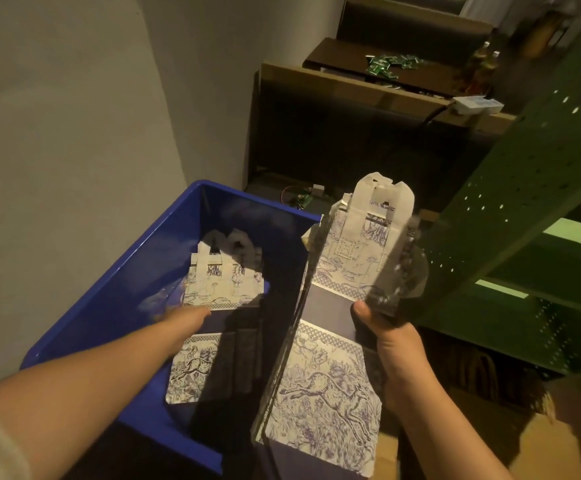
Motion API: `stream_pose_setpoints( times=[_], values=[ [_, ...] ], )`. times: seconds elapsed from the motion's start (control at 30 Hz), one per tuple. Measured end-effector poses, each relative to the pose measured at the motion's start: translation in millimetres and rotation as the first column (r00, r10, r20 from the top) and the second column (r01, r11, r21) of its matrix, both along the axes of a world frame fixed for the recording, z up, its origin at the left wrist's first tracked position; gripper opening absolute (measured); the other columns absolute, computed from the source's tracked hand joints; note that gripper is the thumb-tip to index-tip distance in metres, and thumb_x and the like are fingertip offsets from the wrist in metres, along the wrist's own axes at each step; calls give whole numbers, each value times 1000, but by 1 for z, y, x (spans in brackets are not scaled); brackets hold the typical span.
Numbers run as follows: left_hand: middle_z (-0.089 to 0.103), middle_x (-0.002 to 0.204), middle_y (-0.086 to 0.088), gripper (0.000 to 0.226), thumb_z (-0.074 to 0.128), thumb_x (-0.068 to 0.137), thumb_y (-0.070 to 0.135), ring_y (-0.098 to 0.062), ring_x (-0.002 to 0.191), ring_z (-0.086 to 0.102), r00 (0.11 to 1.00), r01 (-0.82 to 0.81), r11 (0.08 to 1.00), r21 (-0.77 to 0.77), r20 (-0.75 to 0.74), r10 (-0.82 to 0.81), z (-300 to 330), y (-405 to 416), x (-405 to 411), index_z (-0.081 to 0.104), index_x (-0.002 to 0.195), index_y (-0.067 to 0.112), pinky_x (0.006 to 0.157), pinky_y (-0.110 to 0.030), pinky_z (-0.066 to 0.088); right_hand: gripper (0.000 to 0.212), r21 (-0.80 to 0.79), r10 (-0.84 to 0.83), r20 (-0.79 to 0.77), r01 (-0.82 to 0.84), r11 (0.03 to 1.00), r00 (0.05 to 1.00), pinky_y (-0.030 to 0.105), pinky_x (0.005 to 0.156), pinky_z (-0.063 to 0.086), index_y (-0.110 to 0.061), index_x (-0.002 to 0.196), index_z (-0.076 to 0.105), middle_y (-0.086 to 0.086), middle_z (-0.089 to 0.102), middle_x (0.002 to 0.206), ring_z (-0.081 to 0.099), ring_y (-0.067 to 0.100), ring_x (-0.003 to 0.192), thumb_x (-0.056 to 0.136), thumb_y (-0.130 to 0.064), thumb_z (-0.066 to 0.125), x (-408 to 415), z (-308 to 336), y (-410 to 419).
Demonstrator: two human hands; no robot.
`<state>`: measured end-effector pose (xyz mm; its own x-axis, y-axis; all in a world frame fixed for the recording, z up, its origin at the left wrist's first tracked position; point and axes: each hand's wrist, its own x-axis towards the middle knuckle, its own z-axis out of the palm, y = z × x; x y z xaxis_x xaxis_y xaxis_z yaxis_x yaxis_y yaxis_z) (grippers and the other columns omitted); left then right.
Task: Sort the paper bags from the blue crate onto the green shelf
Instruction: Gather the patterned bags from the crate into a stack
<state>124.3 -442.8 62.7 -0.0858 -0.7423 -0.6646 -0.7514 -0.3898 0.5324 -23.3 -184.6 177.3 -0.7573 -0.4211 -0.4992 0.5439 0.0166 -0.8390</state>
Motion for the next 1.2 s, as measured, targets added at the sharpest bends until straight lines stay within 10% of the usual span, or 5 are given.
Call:
stream_pose_setpoints(
  times=[0.17,0.43,0.63,0.9,1.2],
  values=[
    [62,131,-14,85,74,59,61,-36,114,62,994,-73,996,51,-73,77,-158,-66,9,64,129,14,96,-53,56,60,5,2,7,-2,1000,1000,63,107,45,-14,116,70,16,75,111,66,41,112,61,-28,88,0,-3,-1],
    [61,65,-12,16,51,106,18,-27,55,57,972,-103,965,240,-184,149,-15,10,-19,56,105,2,45,-29,41,51,23,11,-1,-11,1000,1000,55,104,47,-15,113,66,15,71,107,64,38,107,65,-26,81,3,-2,-5],
    [71,114,-23,31,64,96,24,-41,104,69,959,-95,953,288,-230,165,-85,-16,-27,63,119,2,98,-56,55,32,24,31,-35,-31,999,999,33,76,44,-18,111,64,9,68,101,60,24,92,80,-19,75,4,0,-3],
    [67,105,-18,28,60,92,26,-34,87,64,999,-1,1000,3,-40,1,-70,-9,-19,66,107,3,63,-35,49,26,52,31,-51,-28,998,998,34,77,43,-19,111,64,8,68,101,60,25,93,86,-16,73,4,-1,-3],
    [68,115,-18,30,67,92,17,-38,96,66,995,1,999,-43,-95,-5,-69,-13,-20,60,120,7,82,-41,58,37,39,28,-40,-27,999,999,36,79,45,-17,110,66,8,70,99,62,26,93,75,-22,76,6,2,-5]
  ],
)
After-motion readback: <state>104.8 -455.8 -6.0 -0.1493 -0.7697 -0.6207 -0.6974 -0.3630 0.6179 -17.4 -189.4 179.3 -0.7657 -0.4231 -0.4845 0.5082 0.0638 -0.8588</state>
